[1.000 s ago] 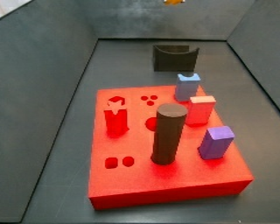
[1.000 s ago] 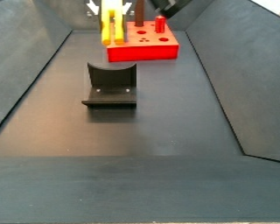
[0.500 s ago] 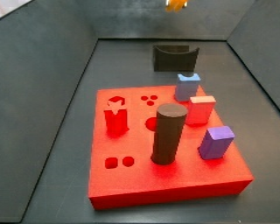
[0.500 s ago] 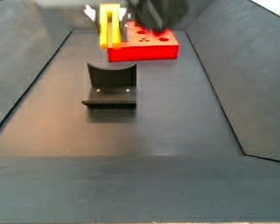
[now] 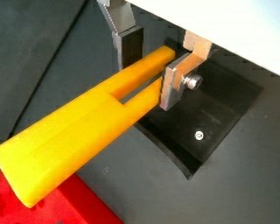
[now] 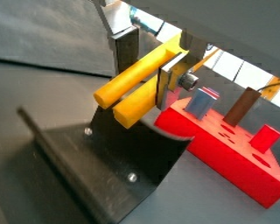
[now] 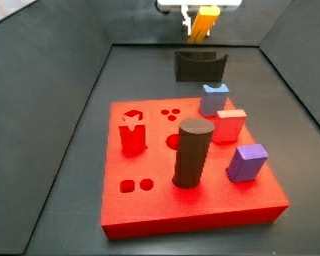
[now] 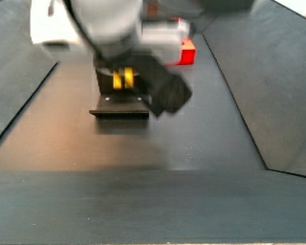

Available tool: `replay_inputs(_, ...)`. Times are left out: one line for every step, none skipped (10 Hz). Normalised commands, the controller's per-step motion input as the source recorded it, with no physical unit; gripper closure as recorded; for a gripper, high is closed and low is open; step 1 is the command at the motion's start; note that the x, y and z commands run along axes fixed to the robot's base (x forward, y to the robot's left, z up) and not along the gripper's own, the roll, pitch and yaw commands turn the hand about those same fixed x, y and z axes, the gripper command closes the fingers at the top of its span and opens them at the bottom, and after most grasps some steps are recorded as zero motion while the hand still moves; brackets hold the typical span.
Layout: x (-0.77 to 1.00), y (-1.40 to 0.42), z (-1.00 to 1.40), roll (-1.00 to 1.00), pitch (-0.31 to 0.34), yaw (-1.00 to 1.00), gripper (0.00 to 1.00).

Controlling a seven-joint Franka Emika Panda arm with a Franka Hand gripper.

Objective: Pick up the square-circle object. Move up. Rotate the square-circle object. Place the square-circle object on the fixture. Regrasp the square-circle object. Move to above the board. Insert the square-circle object.
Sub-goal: Place the square-circle object on the fixture, then regrasp the square-circle object.

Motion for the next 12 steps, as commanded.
replay_inputs(0.16, 0.1, -1.0, -0.61, 0.012, -0.08, 1.0)
replay_inputs(0.16, 0.11, -1.0, -0.45, 0.021, -0.07, 1.0)
replay_inputs(0.17, 0.11, -1.0, -0.34, 0.03, -0.07, 1.0)
replay_inputs(0.17, 0.11, -1.0, -0.22, 0.037, -0.07, 1.0)
replay_inputs(0.15, 0.1, -0.8, -0.18, 0.025, -0.07, 1.0)
replay_inputs(0.12, 0.08, -0.63, -0.17, 0.019, -0.08, 1.0)
replay_inputs(0.1, 0.11, -0.58, -0.13, 0.013, -0.07, 1.0)
replay_inputs(0.08, 0.12, -0.56, -0.12, 0.004, -0.07, 1.0)
replay_inputs(0.0, 0.0, 0.0, 0.0, 0.0, 0.0, 0.0)
replay_inputs(0.0, 0.0, 1.0, 0.02, -0.032, 0.0, 0.0)
replay_inputs(-0.01, 0.0, 1.0, 0.02, -0.028, 0.01, 0.0)
replay_inputs(-0.03, 0.0, 1.0, 0.04, -0.011, 0.02, 0.0)
